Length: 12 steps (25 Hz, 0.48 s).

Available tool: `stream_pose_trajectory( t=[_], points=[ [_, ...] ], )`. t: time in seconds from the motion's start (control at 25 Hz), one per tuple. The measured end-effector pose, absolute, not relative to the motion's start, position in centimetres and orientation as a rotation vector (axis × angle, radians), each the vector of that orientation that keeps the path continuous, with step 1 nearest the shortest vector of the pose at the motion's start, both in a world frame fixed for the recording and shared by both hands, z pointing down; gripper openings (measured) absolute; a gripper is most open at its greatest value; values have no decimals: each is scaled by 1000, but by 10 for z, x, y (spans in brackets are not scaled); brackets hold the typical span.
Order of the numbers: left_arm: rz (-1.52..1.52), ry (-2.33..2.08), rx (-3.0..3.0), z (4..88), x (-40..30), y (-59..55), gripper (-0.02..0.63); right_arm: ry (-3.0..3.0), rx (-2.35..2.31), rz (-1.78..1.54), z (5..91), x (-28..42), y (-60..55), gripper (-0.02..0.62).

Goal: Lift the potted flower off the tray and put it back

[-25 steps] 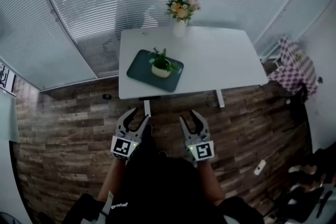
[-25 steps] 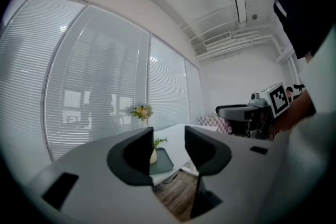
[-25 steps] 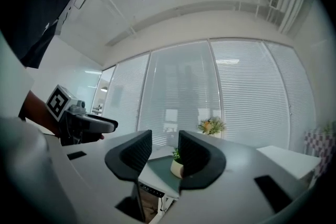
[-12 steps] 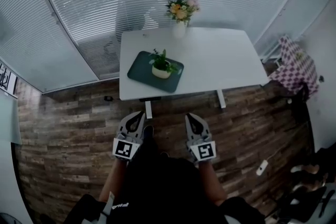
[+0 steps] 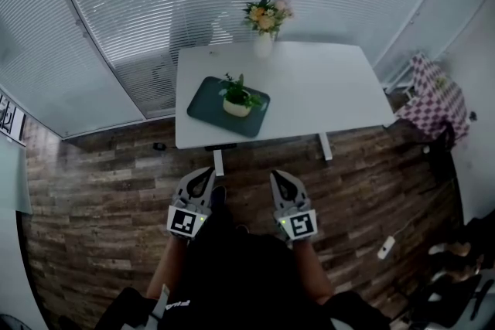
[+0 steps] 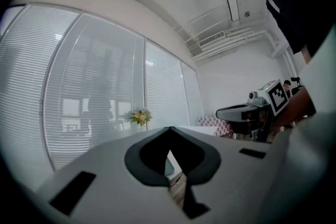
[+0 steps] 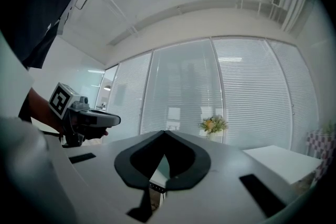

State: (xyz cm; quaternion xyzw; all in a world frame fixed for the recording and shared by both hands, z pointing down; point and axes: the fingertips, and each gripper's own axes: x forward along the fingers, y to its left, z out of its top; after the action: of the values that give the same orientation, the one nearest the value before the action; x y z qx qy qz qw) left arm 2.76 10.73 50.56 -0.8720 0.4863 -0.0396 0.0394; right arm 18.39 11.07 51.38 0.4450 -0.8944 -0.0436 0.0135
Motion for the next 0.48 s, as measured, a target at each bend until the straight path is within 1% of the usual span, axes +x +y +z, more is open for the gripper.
stream_pose_trajectory(
  t=[0.48],
  points=[
    [-159, 1489, -2682, 514, 29, 108, 5, -2776, 1360, -169, 516, 180, 114, 3]
  ],
)
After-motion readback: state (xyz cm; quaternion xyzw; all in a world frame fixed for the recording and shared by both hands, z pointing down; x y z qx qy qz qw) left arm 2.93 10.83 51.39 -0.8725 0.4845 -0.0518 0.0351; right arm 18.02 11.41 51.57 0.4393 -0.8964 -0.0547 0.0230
